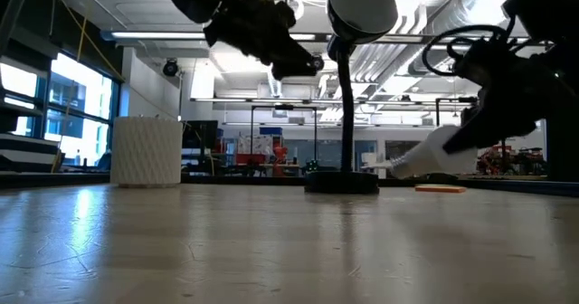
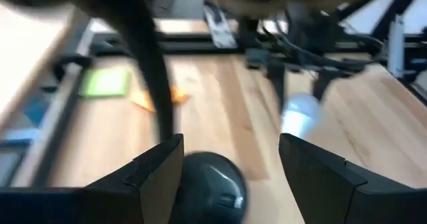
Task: Screw lightbulb
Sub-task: Remove the light bulb from the desk lamp
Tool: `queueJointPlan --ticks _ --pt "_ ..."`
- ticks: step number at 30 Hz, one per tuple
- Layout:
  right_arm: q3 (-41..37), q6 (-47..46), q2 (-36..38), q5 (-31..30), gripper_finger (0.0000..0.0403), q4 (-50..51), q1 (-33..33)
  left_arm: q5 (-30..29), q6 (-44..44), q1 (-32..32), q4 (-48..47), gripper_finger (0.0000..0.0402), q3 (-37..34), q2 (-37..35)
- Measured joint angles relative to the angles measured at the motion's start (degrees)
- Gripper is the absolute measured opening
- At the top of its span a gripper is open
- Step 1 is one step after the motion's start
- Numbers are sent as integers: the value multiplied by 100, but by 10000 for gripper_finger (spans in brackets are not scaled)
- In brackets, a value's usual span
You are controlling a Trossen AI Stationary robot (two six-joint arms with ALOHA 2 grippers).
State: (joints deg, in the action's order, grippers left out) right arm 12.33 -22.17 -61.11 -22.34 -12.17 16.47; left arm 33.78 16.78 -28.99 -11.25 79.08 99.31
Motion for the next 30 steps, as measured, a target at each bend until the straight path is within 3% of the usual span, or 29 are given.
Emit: queueJointPlan --ticks 4,9,12,18,21,25,30 --pt "-150 11 -1 21 213 11 0 -176 -306 369 591 241 -675 6" --pt "-339 -16 -1 30 241 83 -41 -1227 -567 984 1003 241 -1196 6" --pt "-385 -148 -1 52 268 170 -37 -1491 -624 1309 1255 241 -1404 6" --pt "-200 -186 13 441 303 687 -37 -1233 -620 1682 1421 241 -1616 6" --pt "320 -541 36 569 303 1961 -36 -804 -718 1665 1782 241 -1805 8" --pt "1098 -1083 36 667 302 3537 39 -791 -1034 1579 2192 241 -1953 11" --pt "1386 -477 -39 370 302 3522 435 -975 -1449 1581 2719 241 -2133 49"
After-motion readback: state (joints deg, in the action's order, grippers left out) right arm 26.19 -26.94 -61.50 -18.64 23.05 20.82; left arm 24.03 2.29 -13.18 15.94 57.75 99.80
